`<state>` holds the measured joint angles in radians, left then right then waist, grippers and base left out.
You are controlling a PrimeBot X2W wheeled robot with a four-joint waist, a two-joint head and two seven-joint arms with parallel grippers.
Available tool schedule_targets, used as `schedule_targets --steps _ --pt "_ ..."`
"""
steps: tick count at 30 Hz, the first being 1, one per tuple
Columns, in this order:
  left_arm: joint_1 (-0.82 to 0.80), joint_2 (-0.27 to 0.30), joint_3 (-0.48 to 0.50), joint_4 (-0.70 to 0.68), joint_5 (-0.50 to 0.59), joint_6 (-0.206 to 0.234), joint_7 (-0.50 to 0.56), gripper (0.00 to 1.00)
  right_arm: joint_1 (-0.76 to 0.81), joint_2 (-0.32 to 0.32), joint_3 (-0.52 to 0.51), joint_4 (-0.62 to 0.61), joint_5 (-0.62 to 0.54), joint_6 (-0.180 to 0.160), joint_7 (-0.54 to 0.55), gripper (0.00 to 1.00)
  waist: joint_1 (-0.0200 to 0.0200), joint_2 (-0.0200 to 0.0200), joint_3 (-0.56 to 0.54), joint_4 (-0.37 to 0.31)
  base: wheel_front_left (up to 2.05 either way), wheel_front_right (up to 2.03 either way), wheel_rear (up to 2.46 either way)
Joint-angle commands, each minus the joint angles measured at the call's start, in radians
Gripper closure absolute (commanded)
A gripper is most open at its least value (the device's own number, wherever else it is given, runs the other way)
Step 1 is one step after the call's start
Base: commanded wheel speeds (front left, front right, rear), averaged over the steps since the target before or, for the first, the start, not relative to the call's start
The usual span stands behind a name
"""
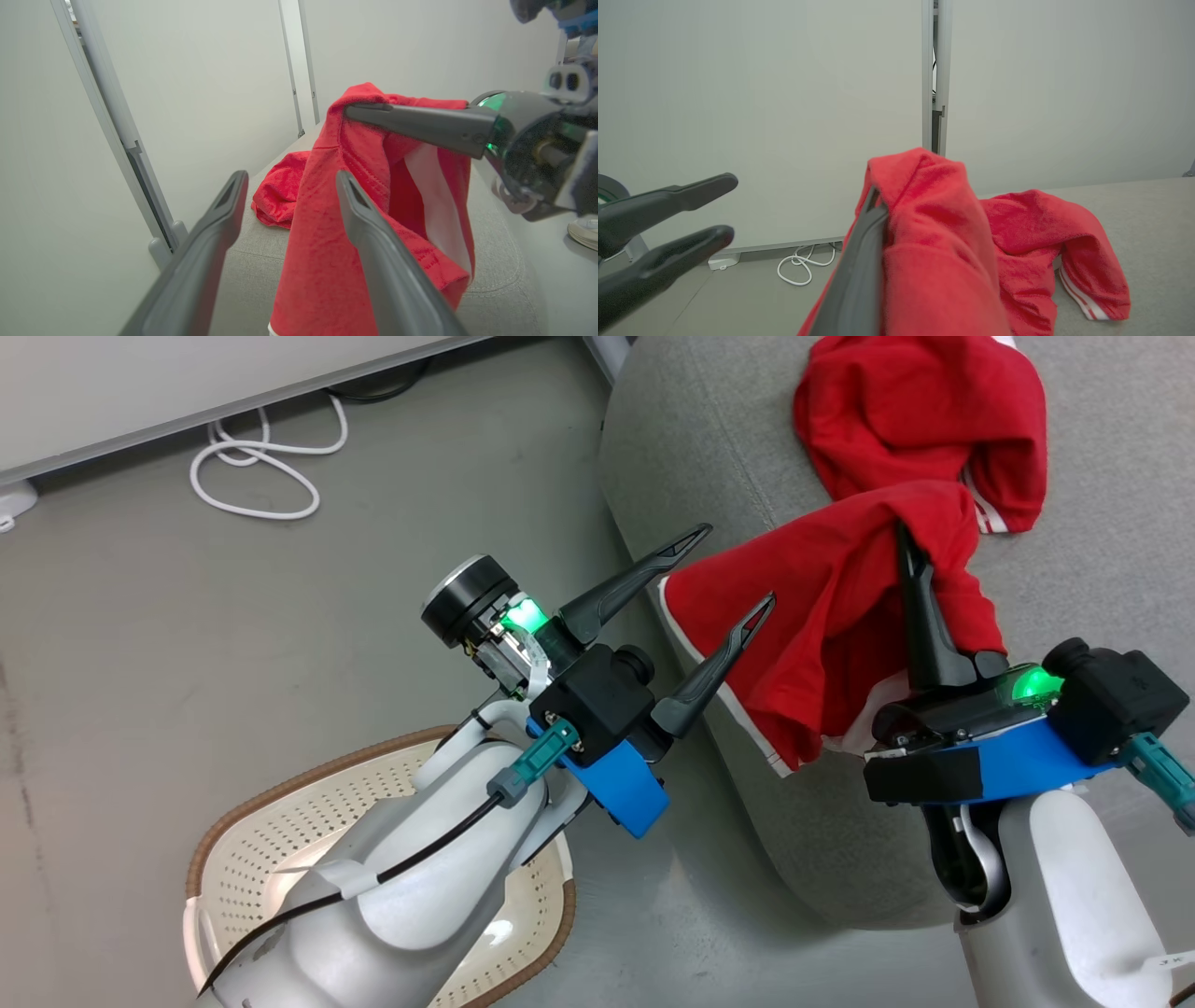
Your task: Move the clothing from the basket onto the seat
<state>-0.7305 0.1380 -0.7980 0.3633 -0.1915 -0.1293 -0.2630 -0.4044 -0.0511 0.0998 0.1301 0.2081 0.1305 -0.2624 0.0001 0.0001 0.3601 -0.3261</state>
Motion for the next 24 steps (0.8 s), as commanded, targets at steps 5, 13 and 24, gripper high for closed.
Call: schedule_targets --steps 5,13,24 --pt "-0.009 0.01 -0.001 0.004 -0.013 -0.001 -0.003 0.0 -0.015 0.001 -0.024 -0.034 -0.024 0.0 -0.004 1.0 -0.0001 -0.0001 0.002 -0.021 0.0 0.0 0.0" --pt "-0.025 0.019 0.009 -0.003 -0.001 0.002 -0.003 0.0 -0.247 -0.083 -0.121 -0.071 -0.048 0.0 -0.004 1.0 -0.0001 -0.0001 0.052 0.004 0.0 0.0 0.0" --pt "-0.103 0.021 -0.007 -0.004 0.021 0.001 -0.003 0.0 -0.609 -0.344 -0.345 0.036 -0.05 0.0 -0.004 1.0 -0.0001 -0.0001 0.249 0.086 0.0 0.0 0.0"
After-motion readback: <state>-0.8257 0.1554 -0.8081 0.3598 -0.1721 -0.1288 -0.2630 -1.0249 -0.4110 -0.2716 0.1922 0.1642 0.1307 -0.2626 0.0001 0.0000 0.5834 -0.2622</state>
